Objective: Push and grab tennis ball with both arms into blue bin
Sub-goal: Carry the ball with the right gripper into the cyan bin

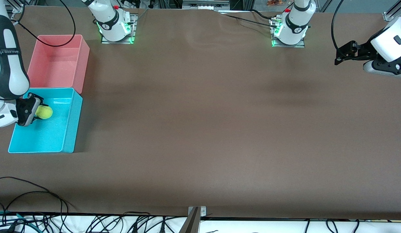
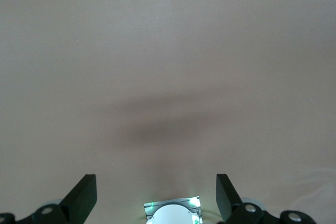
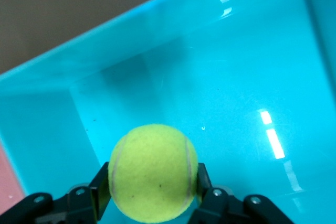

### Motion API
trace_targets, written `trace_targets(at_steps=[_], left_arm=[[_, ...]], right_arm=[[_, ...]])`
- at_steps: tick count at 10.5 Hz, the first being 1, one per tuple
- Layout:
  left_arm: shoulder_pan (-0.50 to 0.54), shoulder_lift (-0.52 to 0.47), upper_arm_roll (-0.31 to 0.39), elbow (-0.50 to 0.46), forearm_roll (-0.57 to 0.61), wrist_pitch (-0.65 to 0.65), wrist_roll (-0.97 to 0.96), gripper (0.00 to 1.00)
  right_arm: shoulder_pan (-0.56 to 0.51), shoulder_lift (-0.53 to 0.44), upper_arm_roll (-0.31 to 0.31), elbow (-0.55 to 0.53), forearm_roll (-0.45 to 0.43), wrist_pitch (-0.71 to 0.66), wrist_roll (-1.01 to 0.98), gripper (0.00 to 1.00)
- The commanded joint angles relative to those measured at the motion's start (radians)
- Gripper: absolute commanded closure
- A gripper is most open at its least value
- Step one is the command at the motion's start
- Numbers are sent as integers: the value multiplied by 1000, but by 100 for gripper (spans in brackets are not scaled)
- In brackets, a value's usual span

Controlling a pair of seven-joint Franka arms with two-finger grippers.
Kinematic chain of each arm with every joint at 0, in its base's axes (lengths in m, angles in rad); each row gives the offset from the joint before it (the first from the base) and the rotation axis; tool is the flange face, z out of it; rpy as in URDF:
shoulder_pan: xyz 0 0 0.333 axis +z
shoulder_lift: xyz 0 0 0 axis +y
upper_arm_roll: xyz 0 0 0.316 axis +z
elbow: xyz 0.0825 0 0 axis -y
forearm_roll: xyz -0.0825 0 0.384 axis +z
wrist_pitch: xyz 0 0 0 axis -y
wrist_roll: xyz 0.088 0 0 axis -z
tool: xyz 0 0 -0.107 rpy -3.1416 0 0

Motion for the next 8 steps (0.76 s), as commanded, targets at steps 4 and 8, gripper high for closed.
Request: trace_targets(at_steps=[4, 8], left_arm=[[-6, 13, 1, 33, 23, -24, -11, 0], [-6, 12, 1, 33, 23, -24, -11, 0]], right_arm=[[-21, 97, -29, 27, -32, 51, -16, 100], [-31, 115, -45, 18, -37, 51, -21, 96]])
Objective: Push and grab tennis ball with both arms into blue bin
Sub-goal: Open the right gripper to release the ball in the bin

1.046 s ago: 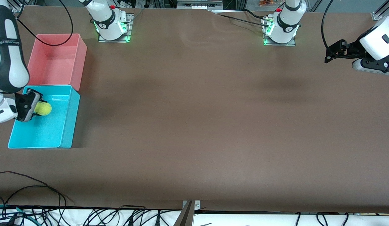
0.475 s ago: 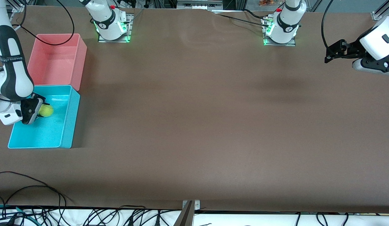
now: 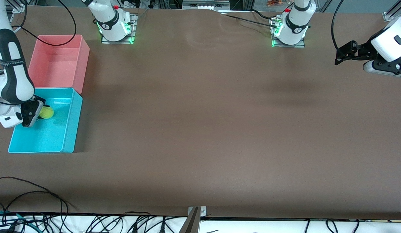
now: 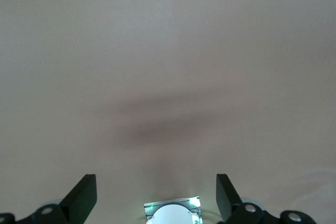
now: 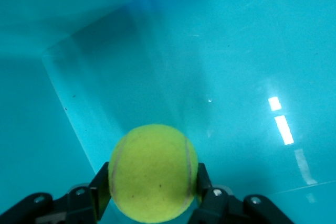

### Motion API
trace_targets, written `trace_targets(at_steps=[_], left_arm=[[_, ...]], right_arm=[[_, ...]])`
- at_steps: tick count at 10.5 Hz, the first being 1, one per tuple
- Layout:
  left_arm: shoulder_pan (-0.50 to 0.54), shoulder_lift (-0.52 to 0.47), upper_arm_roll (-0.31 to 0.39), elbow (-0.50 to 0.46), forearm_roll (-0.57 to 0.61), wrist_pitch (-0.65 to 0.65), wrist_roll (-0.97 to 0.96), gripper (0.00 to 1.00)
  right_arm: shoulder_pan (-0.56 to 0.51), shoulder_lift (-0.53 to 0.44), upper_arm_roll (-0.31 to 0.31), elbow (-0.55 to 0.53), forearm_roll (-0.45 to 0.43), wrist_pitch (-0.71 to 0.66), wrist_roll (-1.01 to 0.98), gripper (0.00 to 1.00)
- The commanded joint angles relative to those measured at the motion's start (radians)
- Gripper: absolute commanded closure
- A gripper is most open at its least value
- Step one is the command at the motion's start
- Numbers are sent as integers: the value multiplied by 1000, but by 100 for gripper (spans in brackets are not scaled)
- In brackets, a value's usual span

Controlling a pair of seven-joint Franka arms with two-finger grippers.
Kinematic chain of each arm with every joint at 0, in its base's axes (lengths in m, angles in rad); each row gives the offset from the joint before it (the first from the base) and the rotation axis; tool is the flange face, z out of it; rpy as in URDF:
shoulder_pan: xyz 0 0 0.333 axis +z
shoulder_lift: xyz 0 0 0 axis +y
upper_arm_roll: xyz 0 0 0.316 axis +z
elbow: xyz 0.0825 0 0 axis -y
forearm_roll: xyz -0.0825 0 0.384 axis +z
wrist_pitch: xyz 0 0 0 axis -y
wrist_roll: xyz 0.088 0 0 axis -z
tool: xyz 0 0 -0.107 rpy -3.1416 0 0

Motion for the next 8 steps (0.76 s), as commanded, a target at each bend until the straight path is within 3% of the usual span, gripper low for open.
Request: trace_targets(at_steps=[1, 3, 4, 5, 6, 8], left_arm=[[-6, 13, 1, 31, 23, -24, -11, 0], [-5, 13, 1, 31, 23, -24, -11, 0], [-5, 12, 1, 31, 23, -24, -11, 0], [-5, 12, 1, 31, 23, -24, -11, 0], [-5, 13, 1, 32, 23, -24, -11, 0], [-3, 13, 1, 31, 23, -24, -11, 0]], right_arm=[[-25, 34, -1, 16, -15, -12, -16, 94], [-28, 36, -1, 18, -15, -12, -16, 82], [-29, 36, -1, 18, -14, -15, -16, 67], [-32, 36, -1, 19, -14, -18, -17, 29], [-32, 36, -1, 19, -14, -18, -16, 0], [-32, 31, -1, 21, -14, -19, -17, 0]])
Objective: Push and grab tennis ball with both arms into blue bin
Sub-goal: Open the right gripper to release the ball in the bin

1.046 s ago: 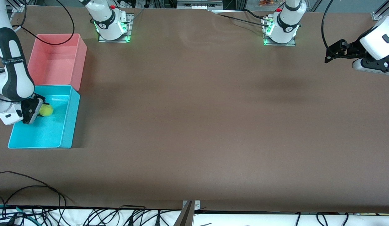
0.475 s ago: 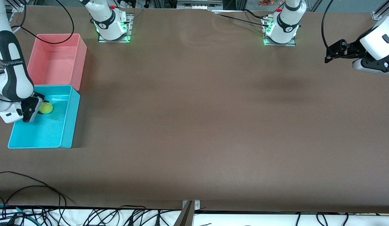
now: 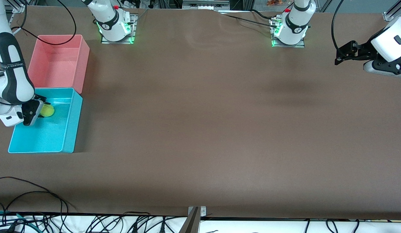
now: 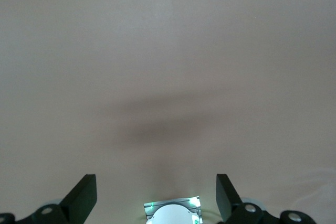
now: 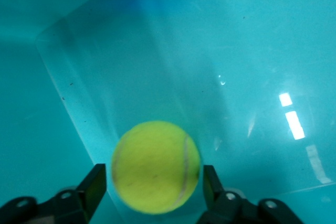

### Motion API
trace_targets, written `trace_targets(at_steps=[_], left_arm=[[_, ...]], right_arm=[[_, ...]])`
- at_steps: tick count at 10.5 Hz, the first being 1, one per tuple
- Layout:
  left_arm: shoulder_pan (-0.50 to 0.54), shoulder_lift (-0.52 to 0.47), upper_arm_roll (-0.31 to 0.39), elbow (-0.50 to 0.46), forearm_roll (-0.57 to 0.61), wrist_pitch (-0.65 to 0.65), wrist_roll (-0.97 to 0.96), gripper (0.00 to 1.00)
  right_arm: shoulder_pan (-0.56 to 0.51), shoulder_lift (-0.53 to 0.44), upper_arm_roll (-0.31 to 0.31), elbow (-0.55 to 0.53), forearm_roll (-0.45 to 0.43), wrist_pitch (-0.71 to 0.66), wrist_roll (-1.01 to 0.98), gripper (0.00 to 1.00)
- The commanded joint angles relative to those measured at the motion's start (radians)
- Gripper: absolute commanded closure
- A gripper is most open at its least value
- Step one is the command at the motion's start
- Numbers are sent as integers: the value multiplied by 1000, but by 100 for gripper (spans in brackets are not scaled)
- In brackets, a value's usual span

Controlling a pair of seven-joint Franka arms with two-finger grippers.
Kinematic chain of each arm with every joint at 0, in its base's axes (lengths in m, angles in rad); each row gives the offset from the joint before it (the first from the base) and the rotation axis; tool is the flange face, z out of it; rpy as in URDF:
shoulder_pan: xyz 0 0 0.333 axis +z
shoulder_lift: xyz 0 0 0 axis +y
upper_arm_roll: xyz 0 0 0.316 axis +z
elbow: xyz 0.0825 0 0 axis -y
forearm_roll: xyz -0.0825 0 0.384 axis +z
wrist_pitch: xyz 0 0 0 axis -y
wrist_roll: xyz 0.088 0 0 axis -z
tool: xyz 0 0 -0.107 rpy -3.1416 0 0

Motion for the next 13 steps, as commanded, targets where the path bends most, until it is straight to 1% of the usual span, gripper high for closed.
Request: trace_targets(at_steps=[1, 4, 7, 8, 10, 12, 13], left_arm=[[-3, 13, 1, 32, 23, -24, -11, 0], [-3, 13, 1, 31, 23, -24, -10, 0], [-5, 13, -1, 32, 19, -24, -11, 0], [-5, 12, -1, 32, 19, -24, -11, 0], [-5, 12, -1, 32, 19, -24, -11, 0], [-5, 12, -1, 32, 19, -24, -11, 0], [-5, 12, -1, 32, 19, -24, -11, 0]], right_arm=[[-10, 0, 5, 24, -8, -27, -15, 0], [-9, -5, 5, 53, 0, -82, -9, 0], [-6, -6, 11, 126, 4, -197, 26, 0], [-4, -27, 17, 142, 3, -247, 76, 0], [16, -49, 20, 183, 4, -300, 203, 0], [30, -64, 66, 253, 3, -387, 346, 0], [30, -72, 93, 286, 3, -395, 392, 0]])
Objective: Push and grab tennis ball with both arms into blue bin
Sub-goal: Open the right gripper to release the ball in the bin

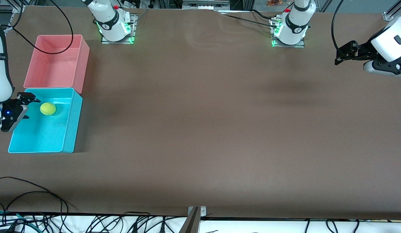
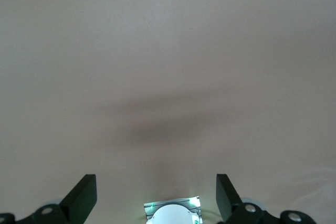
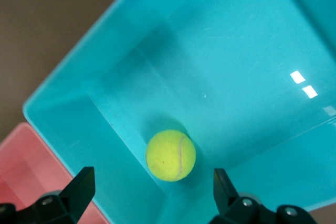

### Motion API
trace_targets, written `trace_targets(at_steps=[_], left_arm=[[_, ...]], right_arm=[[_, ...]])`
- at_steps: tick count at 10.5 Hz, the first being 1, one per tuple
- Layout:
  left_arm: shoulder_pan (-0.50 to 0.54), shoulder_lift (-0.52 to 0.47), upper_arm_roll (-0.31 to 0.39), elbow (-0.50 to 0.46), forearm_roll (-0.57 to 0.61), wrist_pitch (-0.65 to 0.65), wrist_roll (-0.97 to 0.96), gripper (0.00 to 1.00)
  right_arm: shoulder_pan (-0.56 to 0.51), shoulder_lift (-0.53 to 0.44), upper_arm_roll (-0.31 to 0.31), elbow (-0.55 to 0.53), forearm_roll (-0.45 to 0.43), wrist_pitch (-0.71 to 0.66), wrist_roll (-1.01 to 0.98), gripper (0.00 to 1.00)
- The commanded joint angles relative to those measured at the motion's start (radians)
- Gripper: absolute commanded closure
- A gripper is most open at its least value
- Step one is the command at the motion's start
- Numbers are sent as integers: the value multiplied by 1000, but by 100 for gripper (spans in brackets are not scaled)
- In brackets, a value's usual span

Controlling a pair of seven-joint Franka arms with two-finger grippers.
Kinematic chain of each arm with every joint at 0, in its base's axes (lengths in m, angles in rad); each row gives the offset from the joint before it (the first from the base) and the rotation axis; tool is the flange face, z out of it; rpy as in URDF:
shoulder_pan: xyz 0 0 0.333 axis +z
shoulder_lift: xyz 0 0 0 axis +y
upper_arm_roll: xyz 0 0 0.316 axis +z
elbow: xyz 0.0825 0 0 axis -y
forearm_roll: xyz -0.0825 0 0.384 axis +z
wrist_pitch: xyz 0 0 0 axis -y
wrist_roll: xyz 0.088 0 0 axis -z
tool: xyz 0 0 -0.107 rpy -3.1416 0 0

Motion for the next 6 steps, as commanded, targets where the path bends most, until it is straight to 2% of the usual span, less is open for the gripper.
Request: trace_targets(at_steps=[1, 3, 5, 6], left_arm=[[-5, 12, -1, 32, 17, -24, -11, 0], [-7, 12, -1, 34, 16, -24, -11, 0], [-7, 12, -1, 34, 16, -24, -11, 0], [-7, 12, -1, 34, 16, -24, -11, 0]], right_arm=[[7, -25, 69, 109, 2, -70, 165, 0], [8, -32, 103, 155, -1, -173, 321, 0], [14, -33, 114, 183, -1, -213, 572, 0], [14, -42, 130, 201, 1, -248, 589, 0]])
